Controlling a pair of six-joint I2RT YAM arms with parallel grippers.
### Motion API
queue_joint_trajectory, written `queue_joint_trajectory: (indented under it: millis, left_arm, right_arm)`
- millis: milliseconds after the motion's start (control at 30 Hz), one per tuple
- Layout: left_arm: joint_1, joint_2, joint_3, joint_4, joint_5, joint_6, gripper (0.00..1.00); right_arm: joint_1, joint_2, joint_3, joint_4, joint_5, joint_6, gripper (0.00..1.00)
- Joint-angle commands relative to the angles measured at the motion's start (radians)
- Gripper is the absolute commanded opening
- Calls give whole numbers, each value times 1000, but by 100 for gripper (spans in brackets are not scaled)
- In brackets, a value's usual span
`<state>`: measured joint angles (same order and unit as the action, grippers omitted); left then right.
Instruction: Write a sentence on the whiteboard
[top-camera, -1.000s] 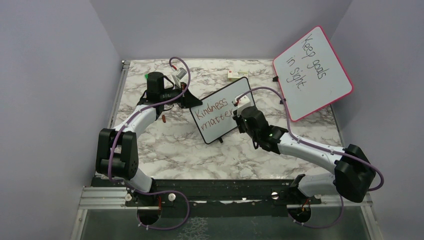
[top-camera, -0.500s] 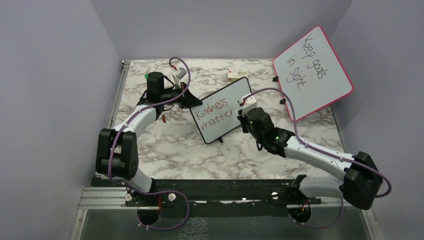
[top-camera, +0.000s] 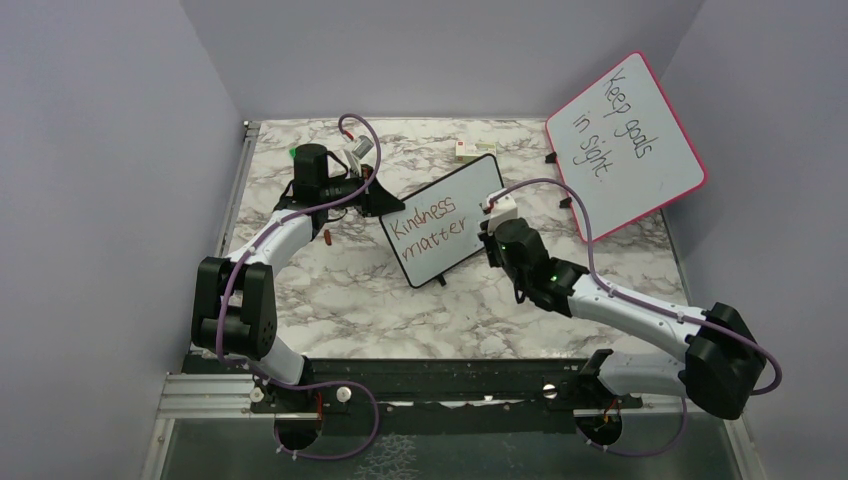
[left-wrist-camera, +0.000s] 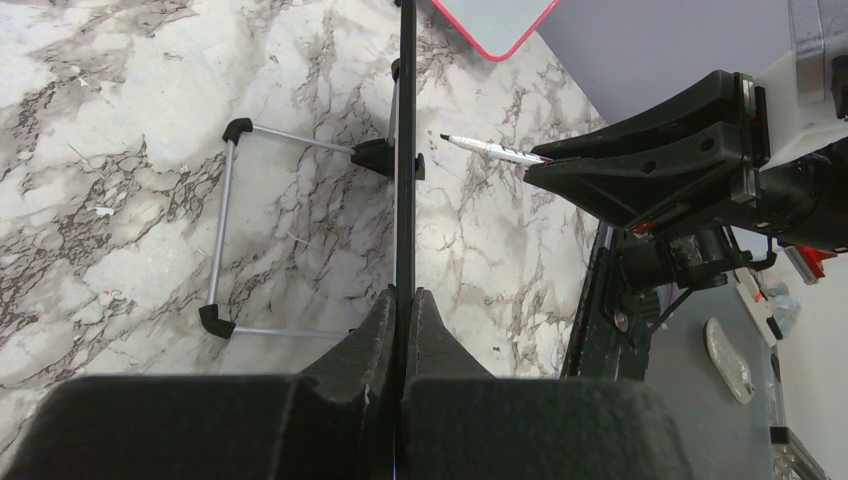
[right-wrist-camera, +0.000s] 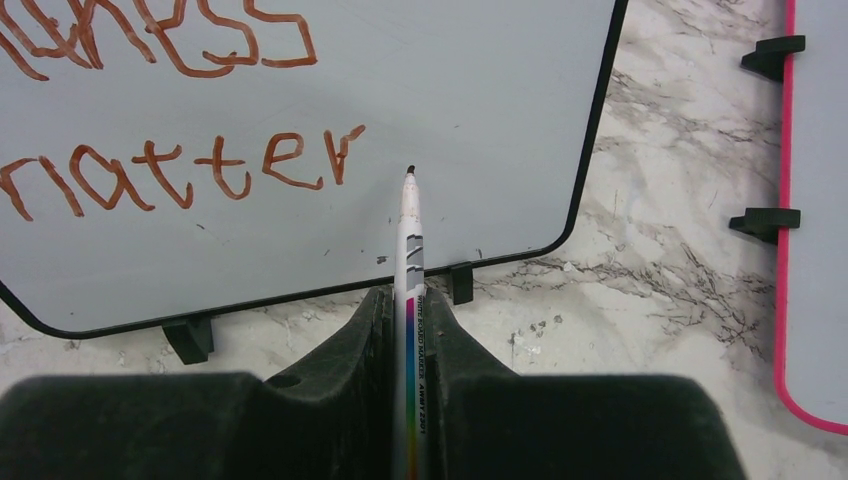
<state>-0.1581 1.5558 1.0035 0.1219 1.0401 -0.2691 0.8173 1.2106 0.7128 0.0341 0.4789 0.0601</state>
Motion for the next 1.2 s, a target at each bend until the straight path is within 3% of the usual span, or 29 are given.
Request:
queue_joint_trajectory:
  millis: [0,1167]
  left_arm:
    - [-1,-2,-2,-82,-21,24,0]
    - [0,-2,1,-82,-10,25,0]
  right_arm:
    - [-9,-5,-19,51,33,15,1]
    - [-32,83,-9,189,-24,20,1]
